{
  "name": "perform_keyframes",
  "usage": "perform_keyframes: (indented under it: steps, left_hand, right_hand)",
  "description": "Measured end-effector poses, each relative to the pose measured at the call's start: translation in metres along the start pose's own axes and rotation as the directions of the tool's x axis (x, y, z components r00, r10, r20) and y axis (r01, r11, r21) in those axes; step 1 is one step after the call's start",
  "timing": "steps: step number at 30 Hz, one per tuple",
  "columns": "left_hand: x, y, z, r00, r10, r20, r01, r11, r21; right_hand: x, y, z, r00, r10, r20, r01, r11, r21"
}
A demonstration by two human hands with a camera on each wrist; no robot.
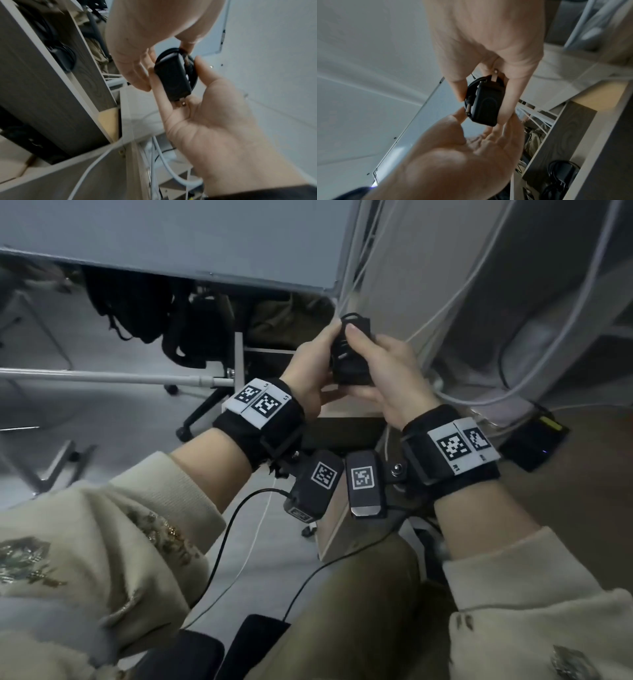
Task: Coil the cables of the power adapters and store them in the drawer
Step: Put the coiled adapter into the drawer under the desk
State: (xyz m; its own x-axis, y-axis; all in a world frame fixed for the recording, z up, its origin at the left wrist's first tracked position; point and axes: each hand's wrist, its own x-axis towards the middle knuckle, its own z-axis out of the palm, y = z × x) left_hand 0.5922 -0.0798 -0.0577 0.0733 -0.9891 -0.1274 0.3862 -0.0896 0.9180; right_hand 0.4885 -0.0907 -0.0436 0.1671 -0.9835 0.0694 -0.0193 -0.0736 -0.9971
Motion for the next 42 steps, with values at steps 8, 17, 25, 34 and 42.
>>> perform_keyframes:
  steps: [8, 17, 25, 34, 42]
  left_hand:
    - [0.044, 0.022, -0.068, 0.939, -0.082, -0.334, 0.081, 0.997, -0.016]
    - [0.096, 0.010, -0.075, 0.927, -0.208, -0.312, 0.216, 0.976, -0.007]
    - [0.120, 0.014, -0.075, 0.920, -0.296, -0.258, 0.309, 0.951, 0.010]
    - [0.128, 0.014, -0.078, 0.918, -0.302, -0.257, 0.321, 0.947, 0.033]
    - [0.134, 0.008, -0.082, 0.904, -0.332, -0.268, 0.359, 0.932, 0.055]
  right_hand:
    - [0.090, 0.037, 0.032, 0.985, 0.174, 0.022, -0.173, 0.985, -0.016]
    - [0.161, 0.086, 0.030, 0.928, 0.371, 0.040, -0.354, 0.910, -0.218]
    - [0.228, 0.137, 0.009, 0.858, 0.510, -0.057, -0.473, 0.743, -0.474]
    - [0.228, 0.123, 0.023, 0.828, 0.552, -0.093, -0.438, 0.535, -0.722]
    - [0.233, 0.142, 0.021, 0.801, 0.597, 0.057, -0.452, 0.663, -0.597]
